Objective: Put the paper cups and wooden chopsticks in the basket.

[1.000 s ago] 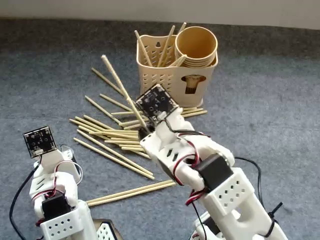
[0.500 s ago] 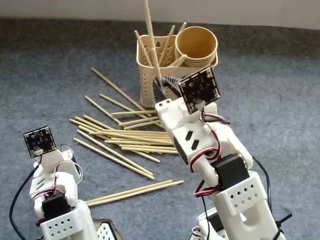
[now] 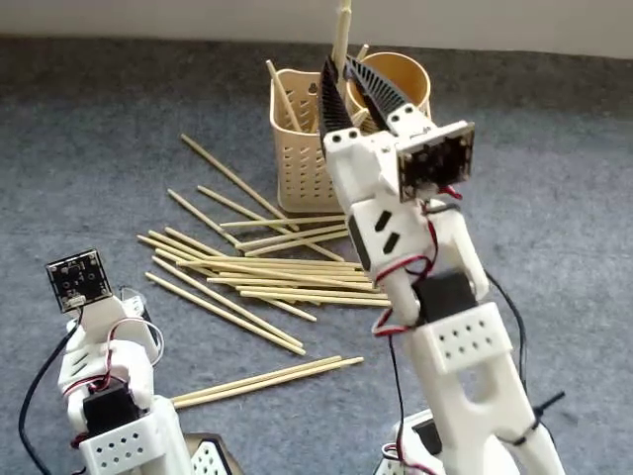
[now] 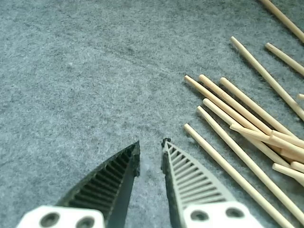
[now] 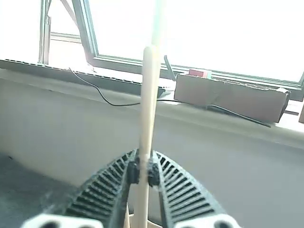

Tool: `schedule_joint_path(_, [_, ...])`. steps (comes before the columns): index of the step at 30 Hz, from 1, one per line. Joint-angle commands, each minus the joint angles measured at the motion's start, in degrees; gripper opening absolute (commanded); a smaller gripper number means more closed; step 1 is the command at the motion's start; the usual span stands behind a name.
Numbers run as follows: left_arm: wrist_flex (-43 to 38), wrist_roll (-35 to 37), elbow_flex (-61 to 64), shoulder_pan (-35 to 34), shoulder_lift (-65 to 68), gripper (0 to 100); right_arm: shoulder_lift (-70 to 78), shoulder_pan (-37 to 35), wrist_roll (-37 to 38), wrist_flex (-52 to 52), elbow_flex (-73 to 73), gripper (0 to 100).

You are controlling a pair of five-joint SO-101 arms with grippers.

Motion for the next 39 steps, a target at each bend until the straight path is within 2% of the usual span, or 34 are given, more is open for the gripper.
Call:
schedule_joint_path(1, [-0.1, -0.4, 1.2, 0.0, 0.0, 9, 4.0, 0.9, -0.2, -10.1, -1.2, 0.6])
schedule_joint_path(5, [-0.1, -0.4, 1.2, 0.0, 0.0, 9, 9.4, 1.3, -0.2, -18.4, -1.2, 0.6])
schedule_joint_path(9, [-0.1, -0.4, 1.2, 0.0, 0.0, 9, 11.8, 2.6, -0.2, -21.6, -1.1, 0.6])
schedule_joint_path(19, [-0.1, -0.4, 1.2, 0.0, 0.0, 9, 5.8, 2.7, -0.2, -21.5, -3.4, 0.6])
schedule_joint_path(29, [-0.1, -0.4, 1.2, 0.0, 0.0, 9, 18.2, 2.9, -0.2, -21.8, -11.1, 0.6])
schedule_joint_path(35, [-0.1, -0.4, 1.2, 0.0, 0.0, 9, 21.4, 2.9, -0.2, -21.8, -10.7, 0.6])
schedule_joint_path(39, [-0.1, -0.4, 1.2, 0.0, 0.0, 9, 21.1, 3.8, -0.2, -21.8, -5.2, 0.6])
